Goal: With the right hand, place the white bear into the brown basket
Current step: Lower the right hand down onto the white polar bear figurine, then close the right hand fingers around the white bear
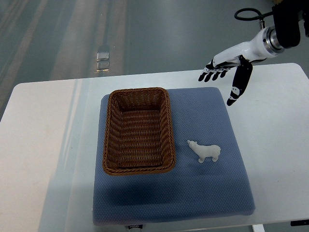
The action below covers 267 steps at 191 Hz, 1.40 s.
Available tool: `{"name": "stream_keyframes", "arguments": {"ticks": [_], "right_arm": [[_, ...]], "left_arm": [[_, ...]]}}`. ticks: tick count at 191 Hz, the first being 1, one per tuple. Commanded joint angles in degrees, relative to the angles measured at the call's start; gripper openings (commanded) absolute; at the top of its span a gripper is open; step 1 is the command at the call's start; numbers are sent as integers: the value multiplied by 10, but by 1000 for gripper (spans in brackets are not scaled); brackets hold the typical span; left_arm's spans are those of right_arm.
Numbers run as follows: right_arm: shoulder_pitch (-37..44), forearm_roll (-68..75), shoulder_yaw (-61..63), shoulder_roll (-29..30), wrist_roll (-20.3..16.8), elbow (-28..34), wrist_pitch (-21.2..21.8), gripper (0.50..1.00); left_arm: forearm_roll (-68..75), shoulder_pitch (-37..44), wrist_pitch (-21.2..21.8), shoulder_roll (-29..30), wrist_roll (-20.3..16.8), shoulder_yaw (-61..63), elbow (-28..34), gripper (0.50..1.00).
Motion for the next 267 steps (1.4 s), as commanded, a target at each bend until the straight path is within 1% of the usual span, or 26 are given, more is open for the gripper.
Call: {"name": "stream_keyframes", "arguments": {"ticks": [1, 19, 45, 76, 96, 108, 142, 164, 184, 206, 230, 237, 267], "right_arm": [[-1, 1, -9, -8, -1, 18, 0, 921], [-13, 2, -11, -8, 0, 28, 0, 919], [-45, 5, -12, 0, 0, 34, -60, 917], [-97, 5, -8, 7, 2, 35, -98, 915], [-138, 5, -5, 7, 4, 35, -134, 915], [-153, 5, -5, 7, 5, 37, -145, 913], [-196, 5, 26, 4, 5, 52, -160, 905], [-226, 5, 48, 3, 6, 54, -165, 903], [-261, 5, 72, 5, 6, 54, -185, 901], [-291, 4, 87, 7, 6, 54, -190, 901], [-312, 4, 93, 8, 7, 54, -201, 885], [-317, 2, 95, 8, 7, 54, -205, 872], [-334, -1, 103, 10, 7, 54, -209, 864]], "left_arm": [[-1, 0, 0, 0, 0, -1, 0, 1000], [-1, 0, 0, 0, 0, -1, 0, 1000], [-1, -1, 0, 0, 0, 0, 1, 1000], [-1, -1, 0, 0, 0, 0, 2, 1000], [-1, -1, 0, 0, 0, -1, 1, 1000], [-1, -1, 0, 0, 0, -1, 1, 1000], [-1, -1, 0, 0, 0, -1, 1, 1000], [-1, -1, 0, 0, 0, -1, 2, 1000], [-1, -1, 0, 0, 0, -1, 1, 1000], [-1, -1, 0, 0, -1, -1, 1, 1000], [-1, -1, 0, 0, 0, -1, 2, 1000], [-1, -1, 0, 0, 0, -1, 2, 1000], [-1, -1, 0, 0, -1, -1, 3, 1000]]}}
